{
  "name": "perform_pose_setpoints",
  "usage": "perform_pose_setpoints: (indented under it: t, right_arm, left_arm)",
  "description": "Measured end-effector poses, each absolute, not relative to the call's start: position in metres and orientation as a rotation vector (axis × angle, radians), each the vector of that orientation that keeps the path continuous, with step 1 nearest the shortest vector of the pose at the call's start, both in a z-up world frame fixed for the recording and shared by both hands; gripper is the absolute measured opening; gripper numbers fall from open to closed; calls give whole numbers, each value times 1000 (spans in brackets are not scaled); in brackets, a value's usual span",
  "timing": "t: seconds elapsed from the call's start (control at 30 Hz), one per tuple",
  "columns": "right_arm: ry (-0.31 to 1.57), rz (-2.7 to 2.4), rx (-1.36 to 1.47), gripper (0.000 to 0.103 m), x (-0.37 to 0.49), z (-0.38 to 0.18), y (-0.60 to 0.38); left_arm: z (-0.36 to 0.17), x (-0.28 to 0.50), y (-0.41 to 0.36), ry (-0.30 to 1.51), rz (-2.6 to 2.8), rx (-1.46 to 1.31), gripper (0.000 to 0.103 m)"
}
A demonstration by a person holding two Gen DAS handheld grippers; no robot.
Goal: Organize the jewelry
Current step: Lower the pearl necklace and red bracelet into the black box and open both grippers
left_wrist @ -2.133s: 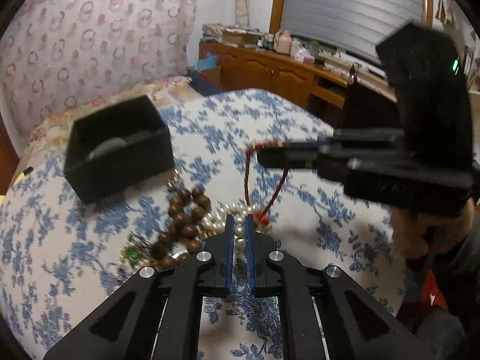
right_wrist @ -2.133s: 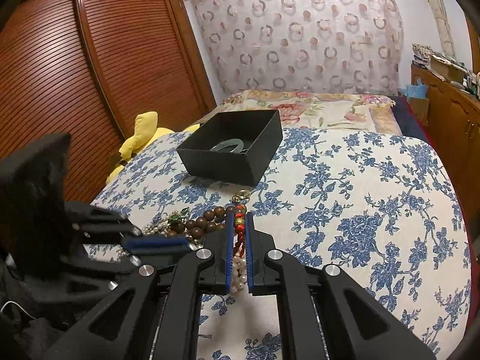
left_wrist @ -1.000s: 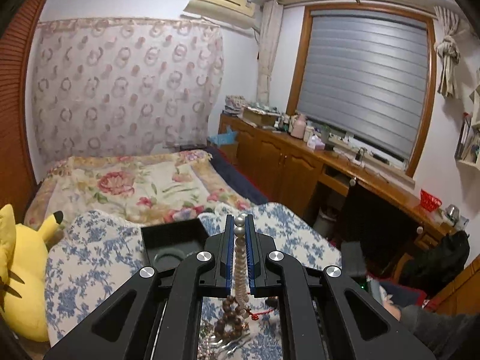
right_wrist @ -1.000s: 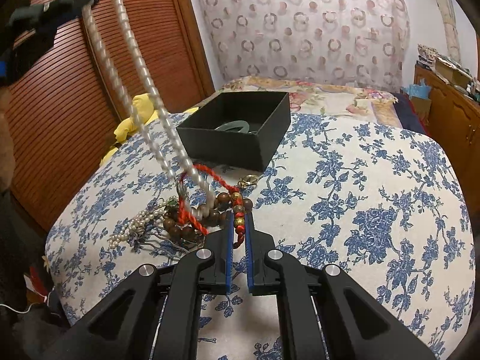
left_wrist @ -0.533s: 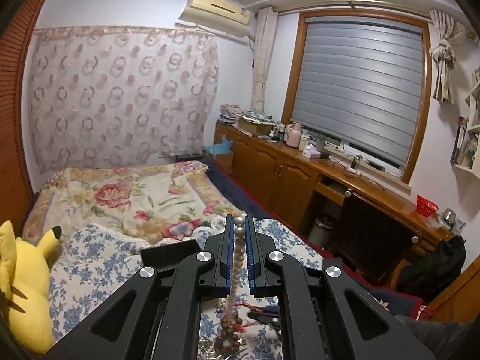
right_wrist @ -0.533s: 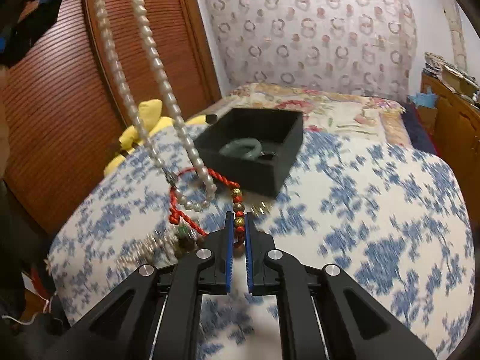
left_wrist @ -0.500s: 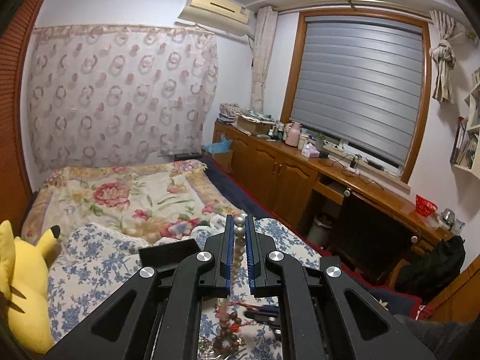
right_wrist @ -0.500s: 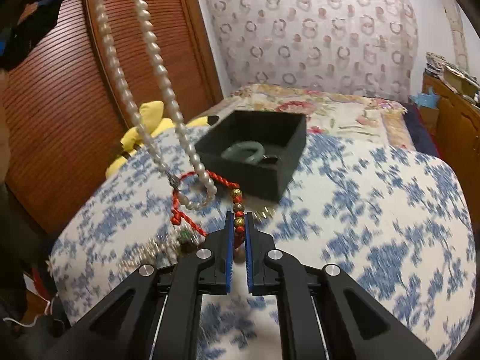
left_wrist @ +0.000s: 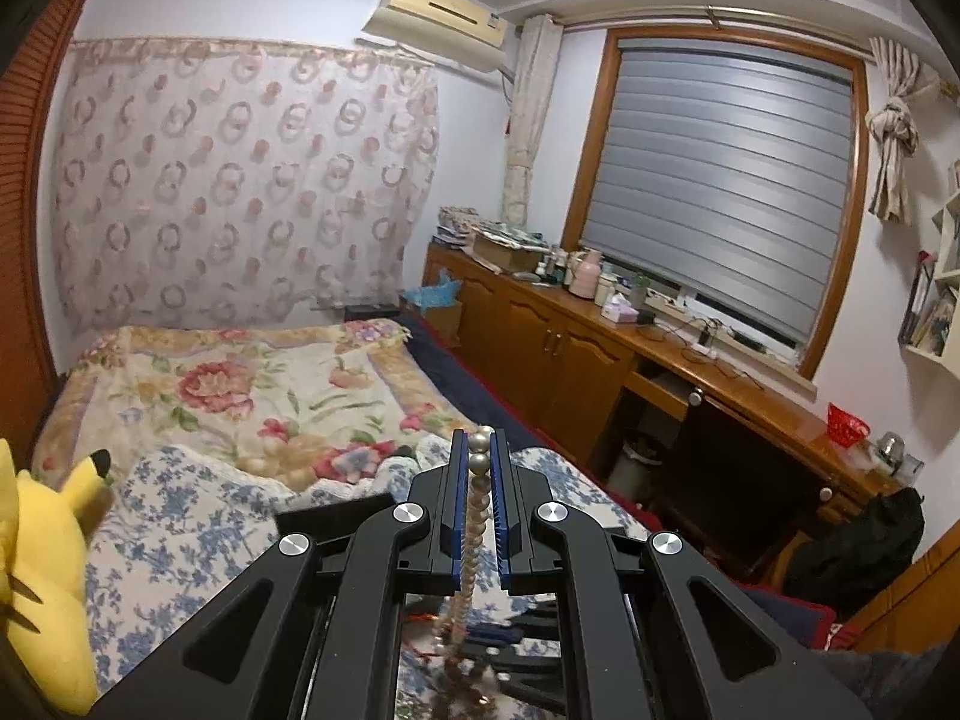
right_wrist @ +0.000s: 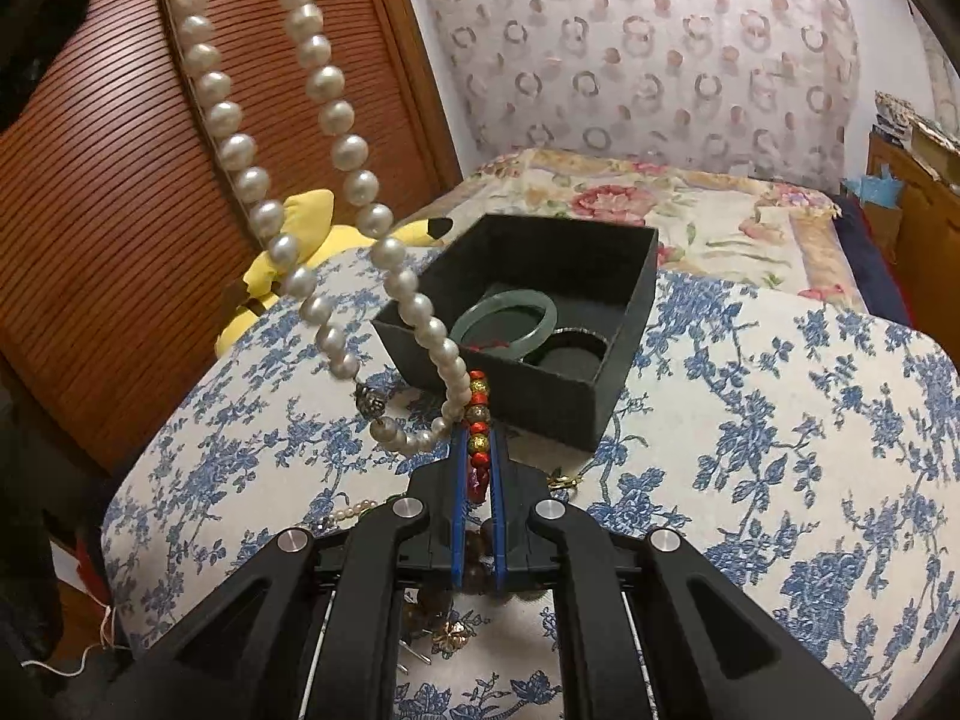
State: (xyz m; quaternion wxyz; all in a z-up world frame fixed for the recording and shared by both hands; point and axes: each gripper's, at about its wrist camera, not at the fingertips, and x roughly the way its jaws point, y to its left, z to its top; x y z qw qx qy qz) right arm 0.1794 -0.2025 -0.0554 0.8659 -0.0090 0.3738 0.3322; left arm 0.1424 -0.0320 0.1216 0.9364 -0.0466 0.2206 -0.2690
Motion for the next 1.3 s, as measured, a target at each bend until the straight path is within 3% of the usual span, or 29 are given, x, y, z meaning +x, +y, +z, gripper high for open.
perform_pose_setpoints:
  t: [0.4, 0.97, 1.1, 1.13, 1.17, 1.2, 1.3]
  right_arm:
    - [649, 697, -24, 8, 203, 0, -221]
    - [708, 661, -94, 8, 272, -36, -197]
    - [716, 642, -100, 9, 283, -41, -192]
    - [715, 636, -101, 17, 284, -41, -192]
    - [714, 630, -101, 34, 285, -41, -193]
    - [708, 628, -100, 39, 285, -40, -193]
    - [696, 622, -101, 40, 281, -37, -196]
  left_arm:
    - [138, 190, -23, 453, -502, -73, 6]
    - [31, 253, -14, 670, -400, -46, 7]
    - [21, 252, -8, 685, -366, -42, 24]
    - [18, 251, -7, 689, -357, -38, 28]
    - [16, 249, -5, 693, -350, -35, 29]
    - [14, 248, -3, 696, -346, -33, 31]
    - [7, 236, 3, 703, -327, -24, 40]
